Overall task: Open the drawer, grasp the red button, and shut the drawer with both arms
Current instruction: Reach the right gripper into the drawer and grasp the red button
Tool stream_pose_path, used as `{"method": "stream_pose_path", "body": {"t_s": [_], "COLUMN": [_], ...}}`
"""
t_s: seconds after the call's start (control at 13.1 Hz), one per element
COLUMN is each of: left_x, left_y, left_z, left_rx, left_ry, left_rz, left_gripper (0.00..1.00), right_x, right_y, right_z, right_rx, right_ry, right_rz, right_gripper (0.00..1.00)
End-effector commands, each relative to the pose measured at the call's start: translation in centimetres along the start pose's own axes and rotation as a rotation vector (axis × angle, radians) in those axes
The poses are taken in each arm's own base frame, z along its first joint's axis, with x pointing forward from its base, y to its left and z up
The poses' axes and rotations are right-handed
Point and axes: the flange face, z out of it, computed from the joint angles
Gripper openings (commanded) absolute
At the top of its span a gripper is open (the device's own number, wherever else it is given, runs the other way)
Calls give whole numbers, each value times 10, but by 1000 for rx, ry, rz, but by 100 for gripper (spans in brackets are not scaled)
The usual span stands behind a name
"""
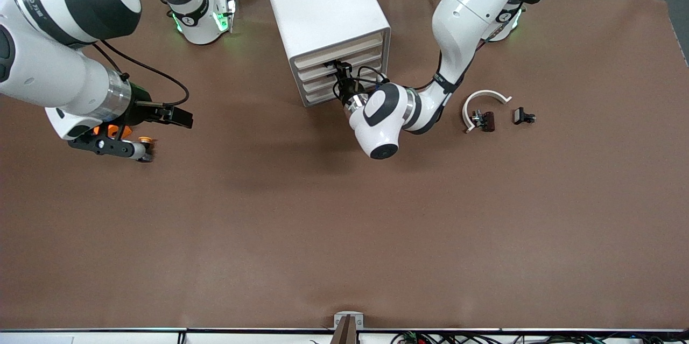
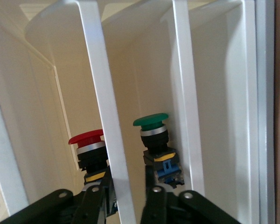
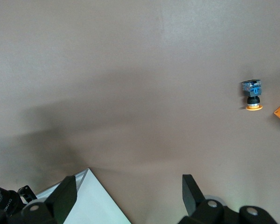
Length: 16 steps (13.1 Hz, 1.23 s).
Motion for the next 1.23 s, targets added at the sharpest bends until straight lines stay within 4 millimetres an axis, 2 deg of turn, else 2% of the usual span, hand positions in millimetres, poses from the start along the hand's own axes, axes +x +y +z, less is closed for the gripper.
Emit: {"method": "stream_pose_path", "body": {"t_s": [0.0,0.23,0.31,0.46,0.84,1.15], "left_x": [0,4,3,7,8,5], "left_y": [4,9,8,10,16,15], "left_z": [-9,-33,-38,-61,-89,-120], "left_rx": [-3,-38,-44,-78,-149,-234], "left_ry": [-8,-36,-43,-71,-124,-180], "left_rz": [-22,-27,-21,-25,-18,-1], "left_gripper": [13,10,10,10,11,12], "right_x": [3,8,7,1,-24,-46], "right_y": [-6,-11,-17,-35,-106,-170], "right_z": [0,1,3,5,20,44], "right_rx": [7,18,19,37,57,102], "right_ry": [-1,18,21,26,64,92], "right_rz": [5,4,21,86,296,578], "right_gripper": [100,100,100,100,100,100]}}
